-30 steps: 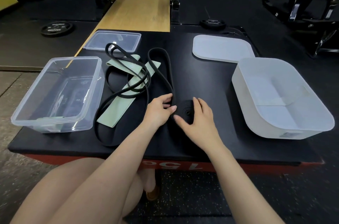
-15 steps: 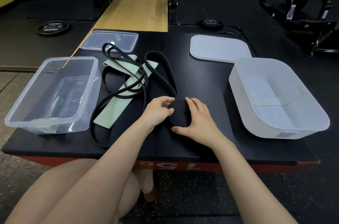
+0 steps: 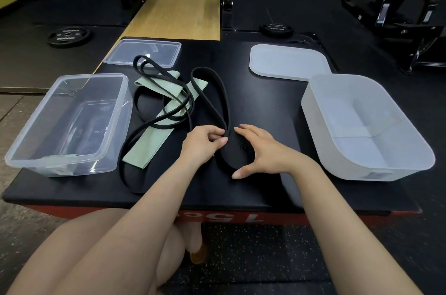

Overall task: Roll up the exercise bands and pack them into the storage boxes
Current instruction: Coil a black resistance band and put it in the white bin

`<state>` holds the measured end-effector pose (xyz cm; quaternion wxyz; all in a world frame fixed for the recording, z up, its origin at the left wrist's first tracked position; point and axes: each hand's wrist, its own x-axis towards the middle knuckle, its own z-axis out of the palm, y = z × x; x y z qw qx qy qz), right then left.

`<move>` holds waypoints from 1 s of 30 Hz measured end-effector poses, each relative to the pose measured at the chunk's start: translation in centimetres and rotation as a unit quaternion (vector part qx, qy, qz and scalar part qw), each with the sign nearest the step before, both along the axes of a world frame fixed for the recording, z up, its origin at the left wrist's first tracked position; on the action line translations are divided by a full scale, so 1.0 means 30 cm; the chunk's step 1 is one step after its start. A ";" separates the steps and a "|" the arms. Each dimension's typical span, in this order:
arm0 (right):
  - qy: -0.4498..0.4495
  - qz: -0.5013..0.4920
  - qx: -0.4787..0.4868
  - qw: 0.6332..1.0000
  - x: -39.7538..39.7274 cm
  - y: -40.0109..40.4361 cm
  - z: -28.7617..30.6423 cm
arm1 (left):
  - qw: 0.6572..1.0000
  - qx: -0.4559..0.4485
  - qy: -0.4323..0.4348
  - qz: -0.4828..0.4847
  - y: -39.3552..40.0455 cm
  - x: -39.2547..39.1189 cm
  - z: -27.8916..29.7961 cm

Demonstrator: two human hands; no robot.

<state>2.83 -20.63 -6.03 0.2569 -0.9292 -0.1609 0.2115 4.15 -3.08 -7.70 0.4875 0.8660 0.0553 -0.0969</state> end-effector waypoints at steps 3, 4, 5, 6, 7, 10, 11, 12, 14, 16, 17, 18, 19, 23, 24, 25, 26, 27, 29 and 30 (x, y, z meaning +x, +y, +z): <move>-0.022 -0.075 -0.043 0.996 -0.047 0.030 0.006 | 1.000 0.011 -0.016 -0.001 -0.006 -0.002 -0.004; -0.030 -0.105 -0.040 0.993 -0.068 0.042 0.004 | 1.000 0.009 -0.018 -0.003 -0.008 -0.002 -0.005; -0.033 -0.134 -0.024 0.990 -0.088 0.059 0.001 | 1.000 0.008 -0.019 -0.004 -0.011 -0.001 -0.006; -0.036 -0.159 -0.003 0.987 -0.105 0.080 -0.005 | 1.000 0.007 -0.020 -0.004 -0.014 -0.001 -0.005; -0.048 -0.182 0.014 0.982 -0.115 0.103 -0.016 | 1.000 0.007 -0.020 -0.002 -0.017 0.001 -0.005; -0.128 -0.245 0.016 0.961 -0.112 0.160 -0.063 | 1.000 0.003 -0.013 0.006 -0.022 0.002 -0.001; -0.149 -0.258 0.013 0.954 -0.107 0.167 -0.075 | 1.000 -0.004 -0.012 0.005 -0.023 0.002 0.000; -0.161 -0.264 0.015 0.951 -0.103 0.169 -0.085 | 1.000 -0.012 -0.012 0.001 -0.024 0.002 0.001; -0.168 -0.258 0.026 0.951 -0.098 0.160 -0.097 | 0.999 -0.027 -0.013 -0.014 -0.026 -0.001 0.002; -0.168 -0.239 0.029 0.956 -0.095 0.147 -0.098 | 0.999 -0.032 -0.011 -0.030 -0.032 -0.006 0.004; -0.169 -0.227 0.029 0.959 -0.093 0.141 -0.095 | 0.999 -0.034 -0.009 -0.035 -0.036 -0.009 0.006; -0.169 -0.214 0.030 0.962 -0.091 0.134 -0.089 | 0.999 -0.036 -0.007 -0.038 -0.038 -0.010 0.008; -0.165 -0.199 0.032 0.965 -0.088 0.128 -0.084 | 0.999 -0.037 -0.001 -0.039 -0.040 -0.011 0.011; -0.122 -0.140 0.051 0.981 -0.076 0.085 -0.064 | 0.998 -0.046 0.034 -0.036 -0.029 -0.009 0.031; -0.110 -0.124 0.058 0.984 -0.073 0.074 -0.060 | 0.997 -0.054 0.041 -0.031 -0.026 -0.006 0.037; -0.099 -0.108 0.063 0.987 -0.069 0.063 -0.056 | 0.997 -0.059 0.044 -0.025 -0.024 -0.005 0.042; -0.087 -0.094 0.068 0.989 -0.064 0.054 -0.052 | 0.997 -0.063 0.042 -0.018 -0.023 -0.005 0.045; -0.077 -0.081 0.072 0.991 -0.058 0.045 -0.048 | 0.997 -0.060 0.039 -0.011 -0.022 -0.004 0.045; -0.063 -0.057 0.076 0.993 -0.046 0.030 -0.042 | 0.998 -0.048 0.029 -0.002 -0.021 -0.006 0.043; -0.058 -0.045 0.076 0.994 -0.040 0.024 -0.039 | 0.999 -0.042 0.026 -0.003 -0.020 -0.008 0.042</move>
